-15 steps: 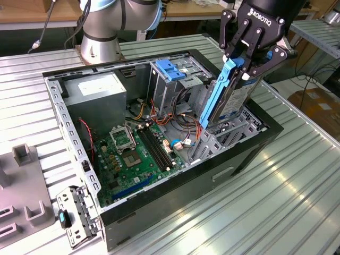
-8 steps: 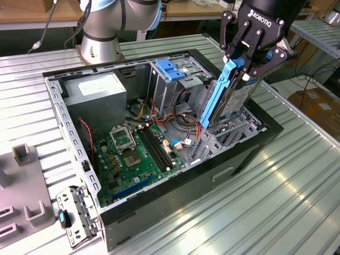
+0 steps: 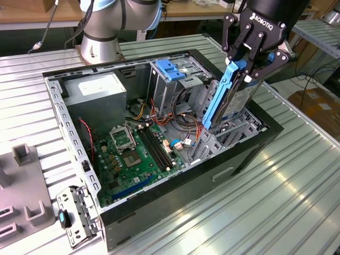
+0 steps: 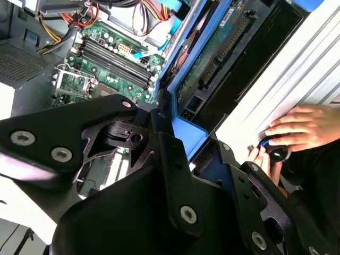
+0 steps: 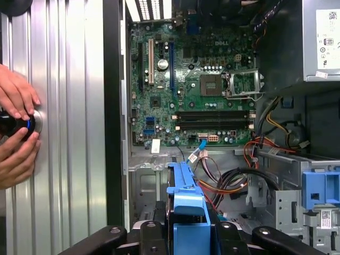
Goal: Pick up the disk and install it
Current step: 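Insert the disk into the insertion slot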
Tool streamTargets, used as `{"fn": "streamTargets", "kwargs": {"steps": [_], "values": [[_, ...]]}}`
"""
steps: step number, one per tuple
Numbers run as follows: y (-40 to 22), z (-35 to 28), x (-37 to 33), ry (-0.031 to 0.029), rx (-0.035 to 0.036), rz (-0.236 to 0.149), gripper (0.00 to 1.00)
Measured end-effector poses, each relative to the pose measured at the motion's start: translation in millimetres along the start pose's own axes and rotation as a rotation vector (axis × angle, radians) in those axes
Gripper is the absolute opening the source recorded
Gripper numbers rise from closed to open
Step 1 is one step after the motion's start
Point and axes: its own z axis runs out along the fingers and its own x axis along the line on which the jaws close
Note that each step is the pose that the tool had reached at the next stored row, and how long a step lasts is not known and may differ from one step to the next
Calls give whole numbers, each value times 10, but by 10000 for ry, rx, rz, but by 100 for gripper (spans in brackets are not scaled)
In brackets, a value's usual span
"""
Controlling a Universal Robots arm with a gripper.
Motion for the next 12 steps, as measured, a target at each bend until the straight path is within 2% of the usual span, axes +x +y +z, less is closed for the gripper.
{"fn": "streamTargets", "kwargs": {"steps": [7,12], "values": [[-61,12,4,0,-1,1,37],[-93,33,39,0,0,2,37]]}}
